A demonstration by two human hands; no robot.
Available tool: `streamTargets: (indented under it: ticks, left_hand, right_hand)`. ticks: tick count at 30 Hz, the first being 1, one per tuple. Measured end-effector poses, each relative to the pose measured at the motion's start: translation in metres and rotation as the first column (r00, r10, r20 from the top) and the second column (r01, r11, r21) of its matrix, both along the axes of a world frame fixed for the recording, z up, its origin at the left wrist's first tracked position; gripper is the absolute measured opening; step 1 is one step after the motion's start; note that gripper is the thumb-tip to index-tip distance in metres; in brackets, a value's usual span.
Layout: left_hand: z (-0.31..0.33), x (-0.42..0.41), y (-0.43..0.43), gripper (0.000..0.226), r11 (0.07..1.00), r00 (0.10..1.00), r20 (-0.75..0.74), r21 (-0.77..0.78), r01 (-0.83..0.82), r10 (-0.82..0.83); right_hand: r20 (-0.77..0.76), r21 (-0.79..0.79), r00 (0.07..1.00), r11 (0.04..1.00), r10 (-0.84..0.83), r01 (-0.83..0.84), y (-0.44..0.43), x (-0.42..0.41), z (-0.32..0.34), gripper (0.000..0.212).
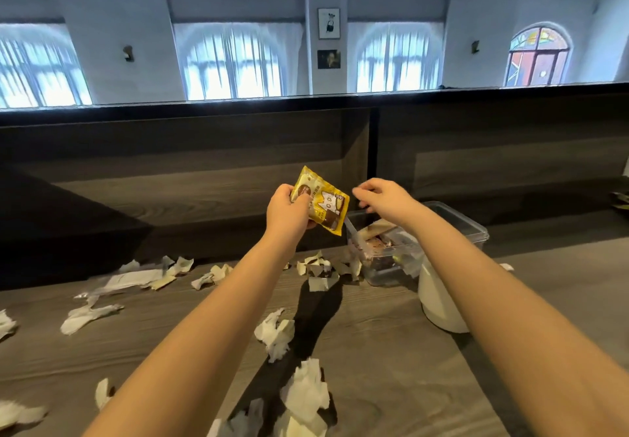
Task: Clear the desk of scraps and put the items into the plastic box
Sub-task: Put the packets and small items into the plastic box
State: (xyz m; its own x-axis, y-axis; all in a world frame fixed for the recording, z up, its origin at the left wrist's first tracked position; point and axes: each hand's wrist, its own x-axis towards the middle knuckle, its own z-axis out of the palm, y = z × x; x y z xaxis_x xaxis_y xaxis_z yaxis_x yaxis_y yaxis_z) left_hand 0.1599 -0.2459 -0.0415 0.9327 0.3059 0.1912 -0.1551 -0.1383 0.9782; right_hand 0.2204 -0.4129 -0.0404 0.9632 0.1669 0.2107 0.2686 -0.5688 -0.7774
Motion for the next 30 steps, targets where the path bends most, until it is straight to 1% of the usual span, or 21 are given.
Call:
streamTargets:
  ticks: [1,3,5,6,7,9,10,12,13,14,16,17,19,22,23,24,26,27,29,30]
  left_hand:
    - [0.001,-0.001,-0.006,0.011,1.0,1.0,-0.004,-0.018,0.011,-0.011]
    - [0.004,-0.004,-0.019,0.011,0.999,0.999,0.003,-0.034,0.034,-0.034]
    - [0.004,-0.005,-0.031,0.01,0.998,0.998,0.011,-0.002,0.061,-0.061]
    - [0.004,-0.004,-0.035,0.009,0.996,0.997,0.009,0.044,0.076,-0.076]
    - [0.003,-0.002,-0.04,0.01,0.989,0.996,0.0,0.114,0.09,-0.091]
    - [0.0,0.001,-0.047,0.02,0.953,0.992,-0.04,0.276,0.123,-0.116]
    - [-0.002,0.003,-0.05,0.029,0.919,0.99,-0.068,0.369,0.139,-0.123]
    - [-0.008,0.005,-0.056,0.045,0.81,0.982,-0.14,0.557,0.182,-0.124]
    - [-0.012,0.006,-0.059,0.051,0.756,0.975,-0.183,0.619,0.211,-0.122]
    - [-0.016,0.006,-0.061,0.055,0.713,0.966,-0.228,0.658,0.244,-0.12]
    - [-0.023,0.006,-0.066,0.056,0.656,0.945,-0.306,0.69,0.306,-0.12]
    - [-0.025,0.005,-0.068,0.055,0.642,0.936,-0.33,0.693,0.328,-0.121]
    - [-0.026,0.003,-0.07,0.053,0.633,0.932,-0.342,0.696,0.339,-0.122]
    - [-0.027,0.002,-0.072,0.055,0.629,0.931,-0.343,0.698,0.342,-0.125]
    - [-0.027,0.003,-0.072,0.055,0.632,0.93,-0.346,0.694,0.345,-0.127]
    - [-0.027,0.003,-0.073,0.056,0.633,0.929,-0.347,0.693,0.345,-0.127]
    - [-0.027,0.002,-0.073,0.056,0.635,0.93,-0.347,0.693,0.342,-0.122]
    - [-0.027,0.002,-0.073,0.055,0.635,0.931,-0.346,0.693,0.34,-0.12]
    - [-0.027,0.002,-0.073,0.054,0.636,0.931,-0.346,0.694,0.338,-0.118]
    - [-0.027,0.001,-0.073,0.054,0.638,0.93,-0.348,0.692,0.339,-0.118]
  right_hand:
    - [-0.047,0.062,0.997,0.996,0.06,-0.057,0.002,-0.007,0.0,0.031]
    - [-0.094,0.109,0.99,0.99,0.102,-0.092,0.002,-0.017,0.0,0.025]
    - [-0.085,0.214,0.993,0.975,0.081,-0.061,-0.005,-0.021,0.001,0.023]
    - [-0.076,0.285,0.995,0.958,0.058,-0.034,-0.01,-0.021,0.002,0.023]
    - [-0.064,0.342,0.998,0.94,0.028,-0.005,-0.017,-0.021,0.005,0.021]
    - [-0.032,0.38,0.996,0.92,-0.085,0.09,-0.033,-0.017,0.009,0.016]
    - [-0.015,0.389,0.985,0.907,-0.17,0.162,-0.042,-0.014,0.009,0.014]
    - [-0.01,0.418,0.939,0.852,-0.344,0.316,-0.062,-0.006,0.009,0.017]
    - [-0.014,0.414,0.909,0.825,-0.417,0.384,-0.071,-0.005,0.009,0.019]
    - [-0.012,0.373,0.877,0.812,-0.48,0.449,-0.08,-0.004,0.008,0.022]
    - [0.028,0.238,0.824,0.804,-0.566,0.544,-0.096,-0.003,0.002,0.027]
    - [0.056,0.18,0.805,0.799,-0.591,0.574,-0.101,-0.003,-0.001,0.028]
    - [0.084,0.114,0.785,0.789,-0.614,0.604,-0.109,0.0,-0.006,0.028]
    - [0.042,-0.007,0.806,0.806,-0.591,0.592,-0.112,0.008,-0.016,0.024]
    - [0.041,-0.082,0.814,0.81,-0.58,0.581,-0.111,0.009,-0.02,0.022]
    - [0.066,-0.188,0.823,0.803,-0.564,0.565,-0.109,0.009,-0.024,0.022]
    - [0.14,-0.415,0.848,0.747,-0.512,0.519,-0.104,0.01,-0.03,0.03]
    - [0.153,-0.496,0.861,0.716,-0.485,0.492,-0.102,0.01,-0.031,0.035]
    - [0.14,-0.599,0.881,0.67,-0.451,0.438,-0.099,0.01,-0.029,0.044]
    - [0.149,-0.652,0.887,0.632,-0.436,0.42,-0.099,0.01,-0.027,0.046]
